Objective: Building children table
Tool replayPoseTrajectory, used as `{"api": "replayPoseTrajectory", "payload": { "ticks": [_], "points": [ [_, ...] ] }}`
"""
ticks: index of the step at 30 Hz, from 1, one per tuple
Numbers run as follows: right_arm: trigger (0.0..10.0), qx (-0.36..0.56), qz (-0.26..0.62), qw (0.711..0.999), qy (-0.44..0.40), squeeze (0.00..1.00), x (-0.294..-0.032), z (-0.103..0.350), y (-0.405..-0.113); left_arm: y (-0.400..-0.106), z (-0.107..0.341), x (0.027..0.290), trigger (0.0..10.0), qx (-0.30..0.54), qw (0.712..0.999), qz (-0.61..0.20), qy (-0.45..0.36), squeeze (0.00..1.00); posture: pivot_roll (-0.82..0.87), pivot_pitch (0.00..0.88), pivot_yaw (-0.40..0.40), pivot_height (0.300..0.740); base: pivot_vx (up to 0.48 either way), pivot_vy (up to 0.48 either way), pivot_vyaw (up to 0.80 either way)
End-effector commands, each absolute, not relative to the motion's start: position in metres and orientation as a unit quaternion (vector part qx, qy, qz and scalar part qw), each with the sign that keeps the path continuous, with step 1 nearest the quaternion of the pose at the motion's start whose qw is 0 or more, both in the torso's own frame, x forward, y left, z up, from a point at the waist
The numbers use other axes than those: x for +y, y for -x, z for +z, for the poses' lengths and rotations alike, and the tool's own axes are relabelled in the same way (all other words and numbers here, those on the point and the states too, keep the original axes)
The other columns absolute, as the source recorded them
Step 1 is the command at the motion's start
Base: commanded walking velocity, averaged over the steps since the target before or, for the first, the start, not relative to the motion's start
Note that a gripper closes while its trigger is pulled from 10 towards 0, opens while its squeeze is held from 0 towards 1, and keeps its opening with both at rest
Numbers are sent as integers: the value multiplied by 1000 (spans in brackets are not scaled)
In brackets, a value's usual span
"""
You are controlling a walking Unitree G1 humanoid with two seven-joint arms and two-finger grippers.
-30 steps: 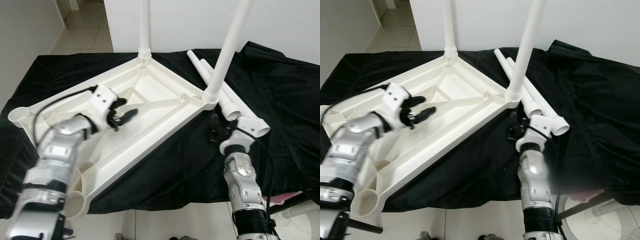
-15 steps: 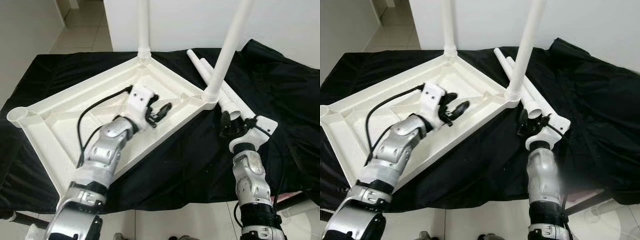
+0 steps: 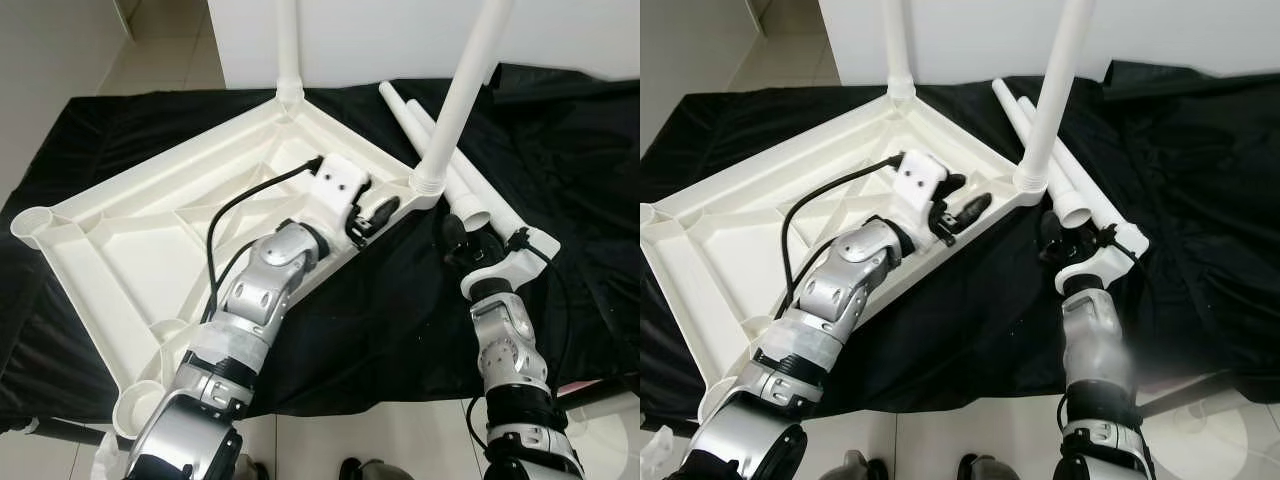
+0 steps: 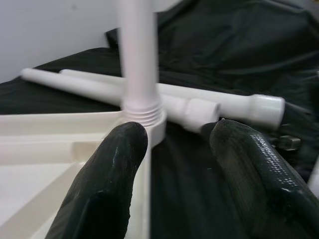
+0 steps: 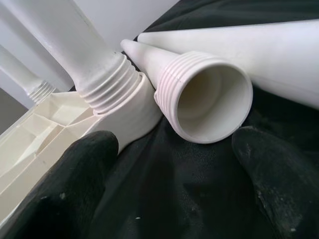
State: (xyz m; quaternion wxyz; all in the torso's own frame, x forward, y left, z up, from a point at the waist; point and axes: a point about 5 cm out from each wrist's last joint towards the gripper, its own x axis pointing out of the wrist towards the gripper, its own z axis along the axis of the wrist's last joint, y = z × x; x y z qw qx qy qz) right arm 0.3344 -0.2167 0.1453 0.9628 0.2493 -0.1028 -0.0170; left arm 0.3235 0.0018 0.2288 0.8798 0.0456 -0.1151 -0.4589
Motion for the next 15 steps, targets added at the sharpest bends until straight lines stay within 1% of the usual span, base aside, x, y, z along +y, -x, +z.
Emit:
{"api": "replayPoseTrajectory", "payload": {
  "ticks": [1, 7, 13, 15],
  "points": [
    [10000, -91, -14, 960, -263, 0, -220, 140, -337, -316, 227, -5, 10000, -112, 868, -481, -47, 0, -54, 201, 27, 740, 0, 0, 0],
    [10000, -94, 9, 961, -261, 0, -224, 147, -349, -305, 230, -13, 10000, -114, 858, -499, -45, 0, -38, 209, 23, 740, 0, 0, 0],
    [10000, -98, 23, 961, -257, 0, -224, 153, -355, -302, 230, -14, 10000, -112, 857, -502, -46, 0, -27, 209, 16, 740, 0, 0, 0],
    [10000, -101, 40, 960, -258, 0, -222, 159, -362, -300, 229, -13, 10000, -110, 858, -500, -50, 0, -21, 208, 13, 740, 0, 0, 0]
  ]
}}
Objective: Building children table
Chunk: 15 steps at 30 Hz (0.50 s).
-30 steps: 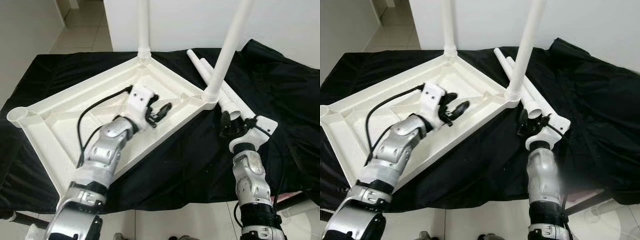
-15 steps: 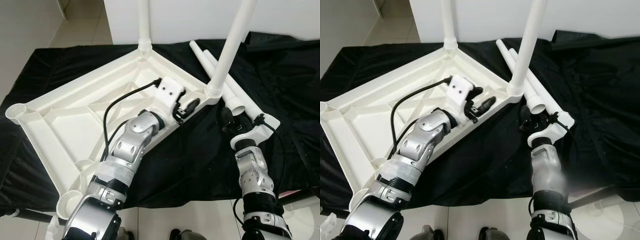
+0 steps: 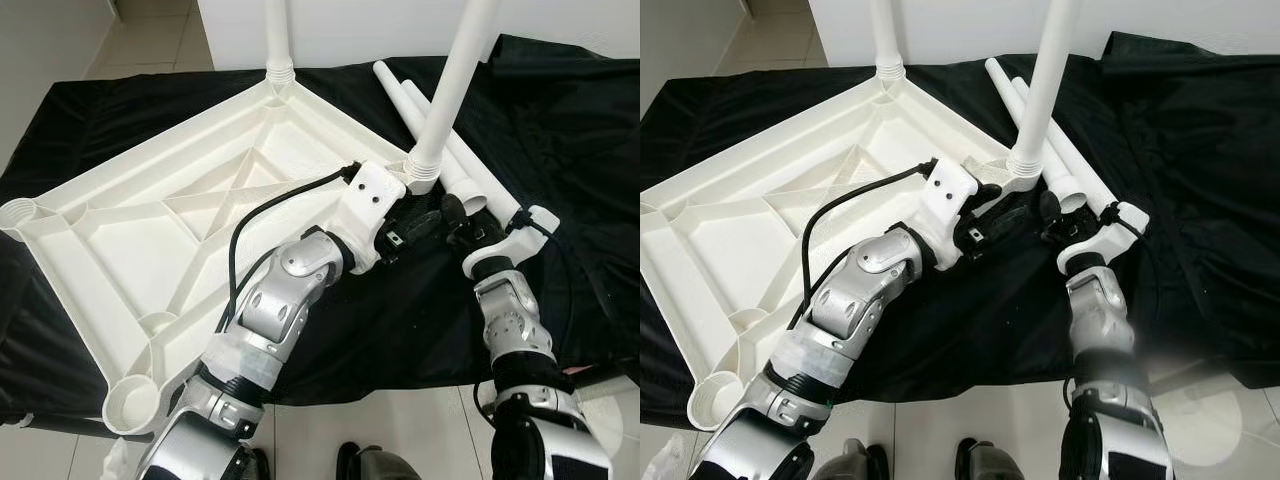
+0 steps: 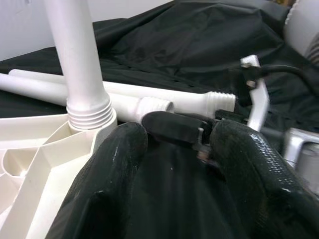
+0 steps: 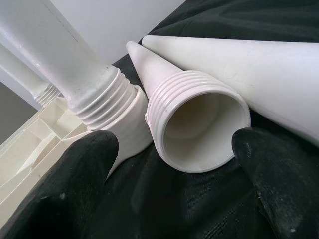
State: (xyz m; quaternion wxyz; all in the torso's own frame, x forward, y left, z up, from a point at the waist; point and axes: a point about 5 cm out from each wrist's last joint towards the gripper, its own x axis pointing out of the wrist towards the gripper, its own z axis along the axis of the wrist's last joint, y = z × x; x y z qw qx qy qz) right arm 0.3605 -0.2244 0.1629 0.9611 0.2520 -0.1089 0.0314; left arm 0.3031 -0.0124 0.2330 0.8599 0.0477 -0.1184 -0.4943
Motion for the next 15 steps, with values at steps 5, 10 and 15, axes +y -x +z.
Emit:
{"api": "replayPoseTrajectory", "payload": {
  "ticks": [5, 10, 15],
  "points": [
    [8863, -101, 50, 959, -261, 0, -220, 161, -366, -301, 230, -12, 10000, -111, 860, -496, -51, 0, -15, 209, 13, 740, 0, 0, 0],
    [8824, -99, 81, 958, -257, 0, -211, 169, -375, -301, 231, -10, 10000, -110, 862, -492, -55, 0, -7, 212, 10, 740, 0, 0, 0],
    [9451, -104, 93, 956, -259, 0, -206, 173, -378, -300, 231, -8, 10000, -108, 865, -487, -56, 0, -3, 213, 9, 740, 0, 0, 0]
  ]
}}
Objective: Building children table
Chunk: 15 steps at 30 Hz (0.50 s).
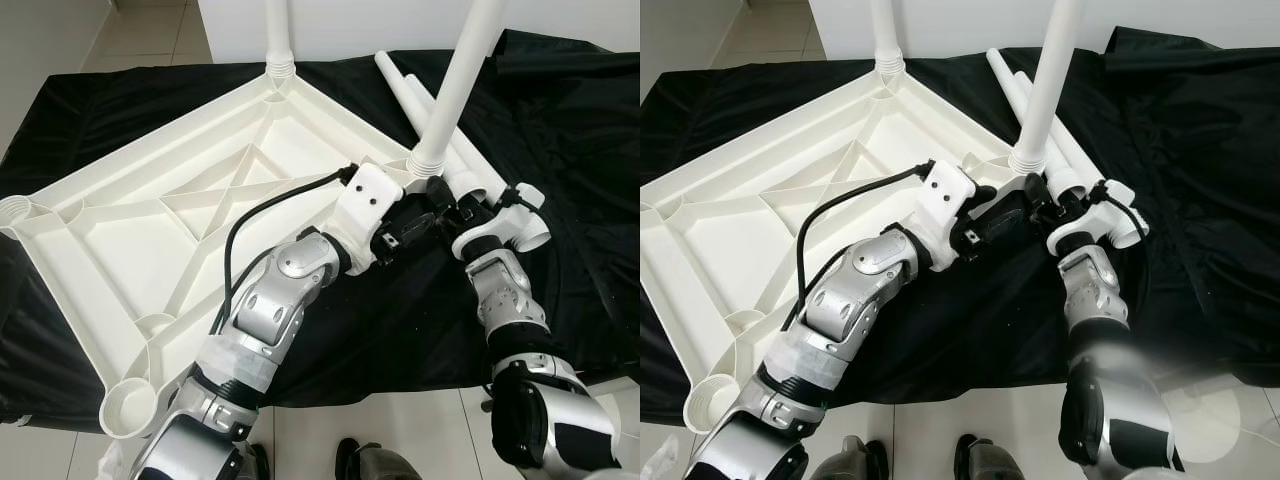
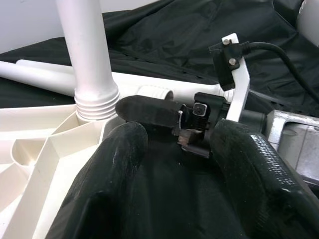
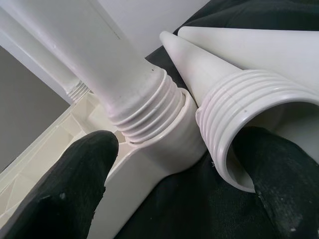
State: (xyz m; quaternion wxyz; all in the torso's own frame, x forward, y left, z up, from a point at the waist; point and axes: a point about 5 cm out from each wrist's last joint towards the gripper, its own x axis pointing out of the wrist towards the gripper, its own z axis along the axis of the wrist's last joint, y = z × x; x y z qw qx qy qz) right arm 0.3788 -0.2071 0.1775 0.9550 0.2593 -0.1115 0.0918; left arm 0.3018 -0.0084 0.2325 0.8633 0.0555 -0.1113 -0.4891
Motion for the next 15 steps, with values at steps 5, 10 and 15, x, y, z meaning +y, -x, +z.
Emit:
{"api": "replayPoseTrajectory", "payload": {
  "ticks": [5, 10, 15],
  "points": [
    [9373, -107, 96, 954, -262, 0, -206, 177, -383, -299, 231, -7, 10000, -108, 866, -486, -57, 0, 6, 216, 5, 740, 0, 0, 0],
    [4902, -110, 93, 953, -268, 0, -209, 188, -390, -299, 231, -5, 10000, -107, 868, -481, -59, 0, 11, 215, 4, 740, 0, 0, 0],
    [3176, -110, 94, 954, -264, 0, -208, 191, -392, -298, 231, -6, 10000, -106, 869, -481, -57, 0, 9, 215, 3, 740, 0, 0, 0]
  ]
}}
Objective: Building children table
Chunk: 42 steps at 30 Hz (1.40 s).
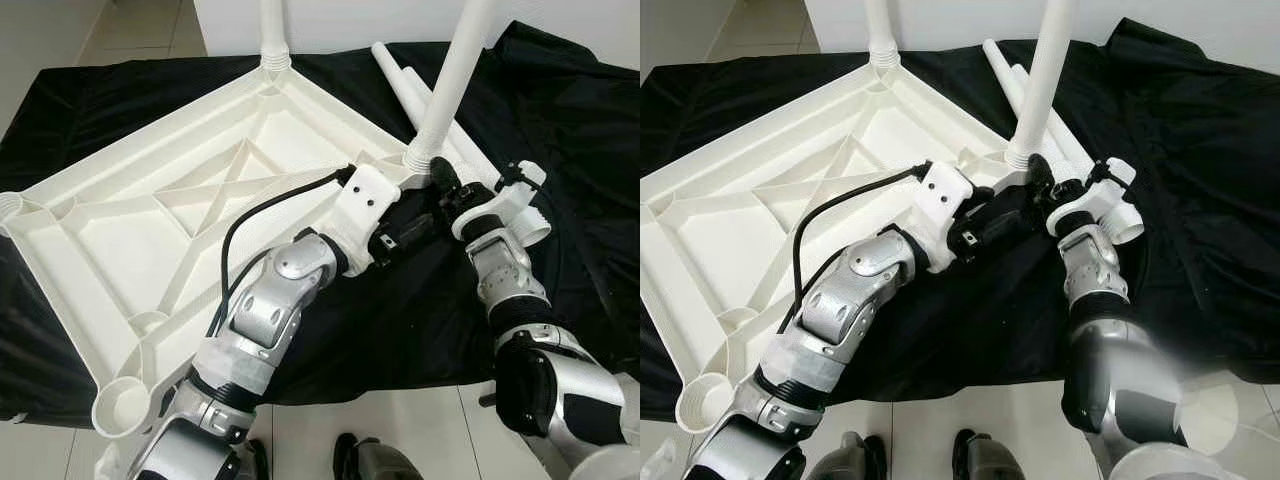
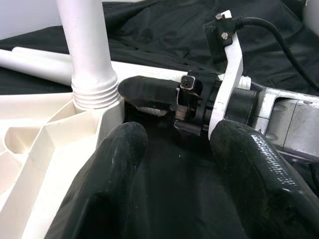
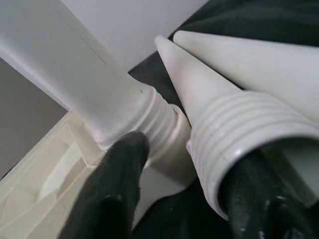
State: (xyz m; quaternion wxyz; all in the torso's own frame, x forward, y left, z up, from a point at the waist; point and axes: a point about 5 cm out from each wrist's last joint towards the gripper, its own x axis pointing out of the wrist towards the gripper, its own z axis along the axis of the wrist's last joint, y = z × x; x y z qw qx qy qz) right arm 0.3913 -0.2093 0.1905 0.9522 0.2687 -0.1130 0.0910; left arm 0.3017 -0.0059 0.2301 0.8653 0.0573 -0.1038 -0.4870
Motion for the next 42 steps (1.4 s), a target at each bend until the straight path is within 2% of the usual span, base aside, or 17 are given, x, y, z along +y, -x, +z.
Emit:
{"api": "replayPoseTrajectory", "payload": {
  "ticks": [1, 3, 4, 5, 6, 7, 8, 9, 14, 17, 21, 22, 24, 29, 32, 35, 42],
  "points": [
    [3176, -110, 94, 954, -264, 0, -208, 191, -392, -298, 231, -6, 10000, -106, 869, -481, -57, 0, 9, 215, 3, 740, 0, 0, 0],
    [3294, -108, 97, 954, -261, 0, -207, 191, -393, -298, 232, -6, 10000, -106, 869, -481, -56, 0, 10, 216, 2, 740, 0, 0, 0],
    [2314, -107, 98, 955, -260, 0, -207, 192, -394, -299, 232, -7, 10000, -106, 869, -480, -56, 0, 10, 217, 2, 740, 0, 0, 0],
    [2314, -107, 98, 955, -260, 0, -207, 192, -394, -299, 232, -7, 10000, -106, 869, -480, -56, 0, 10, 217, 2, 740, 0, 0, 0],
    [1451, -105, 100, 956, -257, 0, -206, 192, -394, -299, 232, -6, 10000, -106, 869, -480, -55, 0, 7, 217, 2, 740, 0, 0, 0],
    [1451, -105, 100, 956, -257, 0, -206, 192, -394, -299, 232, -6, 10000, -106, 869, -480, -55, 0, 7, 217, 2, 740, 0, 0, 0],
    [510, -104, 100, 956, -255, 0, -206, 191, -394, -299, 232, -6, 10000, -106, 870, -479, -55, 0, 6, 219, 1, 740, 0, 0, 0],
    [0, -104, 102, 956, -254, 0, -205, 191, -395, -300, 232, -6, 10000, -105, 870, -478, -55, 0, 6, 219, 0, 740, 0, 0, 0],
    [0, -107, 101, 961, -235, 0, -205, 190, -394, -300, 233, -5, 10000, -106, 871, -476, -55, 0, -1, 219, 1, 740, 0, 0, 0],
    [0, -135, 99, 973, -156, 0, -201, 192, -390, -303, 232, -4, 10000, -103, 873, -474, -54, 0, -10, 218, 3, 740, 0, 0, 0],
    [0, -157, 101, 974, -126, 0, -198, 195, -387, -303, 232, -3, 10000, -102, 874, -473, -53, 0, -20, 216, 3, 740, 0, 0, 0],
    [10000, -179, 98, 974, -96, 0, -196, 200, -383, -306, 232, 0, 10000, -101, 876, -470, -50, 0, -34, 214, 2, 740, 0, 0, 0],
    [10000, -223, 86, 970, -41, 0, -192, 211, -375, -313, 234, 10, 10000, -99, 882, -459, -43, 0, -45, 210, 4, 740, 0, 0, 0],
    [10000, -252, 69, 965, -24, 0, -193, 219, -370, -320, 236, 19, 10000, -98, 886, -451, -39, 0, -62, 202, 8, 740, 0, 0, 0],
    [10000, -295, 37, 955, -9, 0, -196, 236, -362, -331, 243, 35, 10000, -100, 897, -429, -32, 0, -67, 196, 11, 740, 0, 0, 0],
    [10000, -350, 0, 936, 40, 0, -194, 257, -350, -343, 254, 55, 10000, -111, 907, -405, -21, 0, -77, 185, 18, 740, 0, 0, 0],
    [10000, -404, -23, 912, 73, 0, -185, 283, -339, -352, 265, 81, 10000, -119, 916, -383, -5, 0, -100, 152, 33, 740, 0, 0, 0]
  ]
}}
